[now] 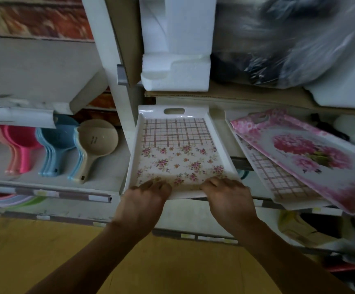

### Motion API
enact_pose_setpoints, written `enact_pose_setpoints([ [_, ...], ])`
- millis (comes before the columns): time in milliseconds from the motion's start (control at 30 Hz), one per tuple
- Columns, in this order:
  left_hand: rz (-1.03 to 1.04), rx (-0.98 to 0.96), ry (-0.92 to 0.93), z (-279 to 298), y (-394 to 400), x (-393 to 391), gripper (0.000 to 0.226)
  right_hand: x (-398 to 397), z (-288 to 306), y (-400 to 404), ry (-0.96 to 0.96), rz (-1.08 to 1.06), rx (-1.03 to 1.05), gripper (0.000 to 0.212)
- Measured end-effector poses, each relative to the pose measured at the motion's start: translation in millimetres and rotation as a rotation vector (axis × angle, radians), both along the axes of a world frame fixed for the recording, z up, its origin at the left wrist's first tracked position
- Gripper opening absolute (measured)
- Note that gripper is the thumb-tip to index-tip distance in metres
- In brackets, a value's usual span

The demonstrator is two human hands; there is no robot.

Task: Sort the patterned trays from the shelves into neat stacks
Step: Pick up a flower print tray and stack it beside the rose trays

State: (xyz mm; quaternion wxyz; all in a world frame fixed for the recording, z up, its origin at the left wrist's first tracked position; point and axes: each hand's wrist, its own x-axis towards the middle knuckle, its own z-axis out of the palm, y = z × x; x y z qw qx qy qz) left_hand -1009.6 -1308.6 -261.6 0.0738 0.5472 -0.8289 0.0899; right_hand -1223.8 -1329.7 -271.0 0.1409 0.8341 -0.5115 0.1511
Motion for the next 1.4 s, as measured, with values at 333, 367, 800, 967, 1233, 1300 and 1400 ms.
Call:
enact_pose_setpoints([
  [333, 0.044, 0.003, 0.002, 12, 71, 0, 0.029, -2, 18, 67, -0.021, 0.018, -0.006, 0.028],
  [367, 0.041, -0.008, 0.000, 14, 80, 1, 0.030, -1, 19, 76, -0.022, 0.018, -0.011, 0.028],
  [800, 0.157, -0.070, 0.054, 35, 241, 32, 0.028, 35, 39, 201, -0.036, 0.213, -0.075, 0.034],
  [967, 0.259, -0.097, 0.057, 33, 293, 55, 0.028, 66, 44, 234, -0.029, 0.305, -0.073, 0.032],
  [1233, 0.504, -0.058, 0.049, 34, 360, 110, 0.024, 141, 50, 262, -0.035, 0.507, -0.052, 0.028],
  [1300, 0.571, -0.045, 0.053, 37, 375, 124, 0.025, 162, 54, 266, -0.038, 0.574, -0.056, 0.027],
  [1400, 0.658, -0.044, 0.051, 45, 392, 142, 0.027, 193, 61, 269, -0.040, 0.662, -0.065, 0.028],
])
